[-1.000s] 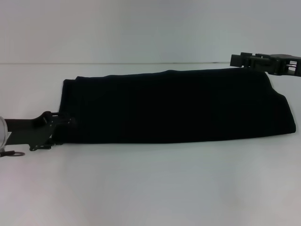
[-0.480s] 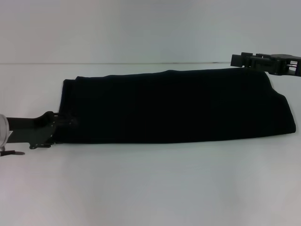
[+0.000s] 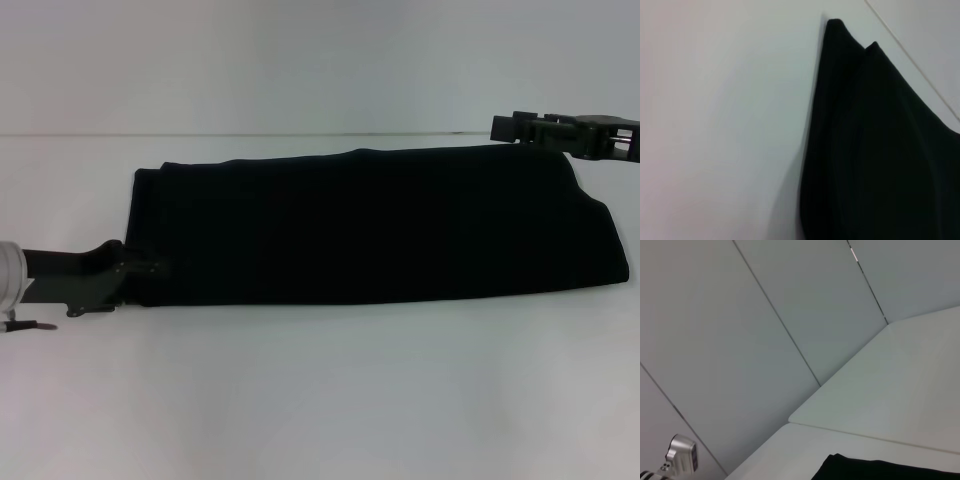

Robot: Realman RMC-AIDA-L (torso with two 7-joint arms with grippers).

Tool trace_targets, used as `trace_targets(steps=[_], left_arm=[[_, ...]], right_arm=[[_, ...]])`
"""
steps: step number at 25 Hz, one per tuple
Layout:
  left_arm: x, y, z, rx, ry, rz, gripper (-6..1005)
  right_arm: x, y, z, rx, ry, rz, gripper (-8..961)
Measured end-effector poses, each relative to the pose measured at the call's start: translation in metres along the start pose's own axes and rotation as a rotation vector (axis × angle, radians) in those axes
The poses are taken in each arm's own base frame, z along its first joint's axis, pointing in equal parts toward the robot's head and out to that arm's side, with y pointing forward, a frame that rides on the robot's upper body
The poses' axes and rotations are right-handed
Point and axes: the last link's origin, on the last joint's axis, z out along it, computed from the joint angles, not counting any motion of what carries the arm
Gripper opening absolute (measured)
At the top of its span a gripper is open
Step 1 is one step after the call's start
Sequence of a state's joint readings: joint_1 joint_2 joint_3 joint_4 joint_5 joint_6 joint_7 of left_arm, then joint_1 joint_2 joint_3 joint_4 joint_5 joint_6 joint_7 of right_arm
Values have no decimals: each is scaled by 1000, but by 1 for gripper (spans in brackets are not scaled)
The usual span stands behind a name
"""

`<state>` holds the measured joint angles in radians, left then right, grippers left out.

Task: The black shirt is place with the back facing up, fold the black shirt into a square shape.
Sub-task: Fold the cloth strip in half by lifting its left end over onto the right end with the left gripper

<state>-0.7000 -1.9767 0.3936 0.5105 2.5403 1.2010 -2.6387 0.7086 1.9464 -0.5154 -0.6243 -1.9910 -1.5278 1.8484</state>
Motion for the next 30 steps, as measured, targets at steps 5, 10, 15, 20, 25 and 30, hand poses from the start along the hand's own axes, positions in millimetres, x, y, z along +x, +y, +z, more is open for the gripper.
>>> trace_targets(steps=[5,10,15,20,25,30], left_arm=[[4,0,-1,9,20,20,613],[5,-4,-2,21,37,31,436],[4,-9,-3,33,41,30,244],[4,-12,-5,44,49,46,133],[9,-17,-11,59,82,125,72],[18,-26,-25,109,137,281,41]], right_arm=[[0,0,0,0,0,0,703],[0,0,0,-1,0,1,703],[1,0,0,0,0,2,703],[1,0,1,4,-2,-1,703],[4,0,5,7,-8,4,704],[6,1,16,18,-45,19,703]])
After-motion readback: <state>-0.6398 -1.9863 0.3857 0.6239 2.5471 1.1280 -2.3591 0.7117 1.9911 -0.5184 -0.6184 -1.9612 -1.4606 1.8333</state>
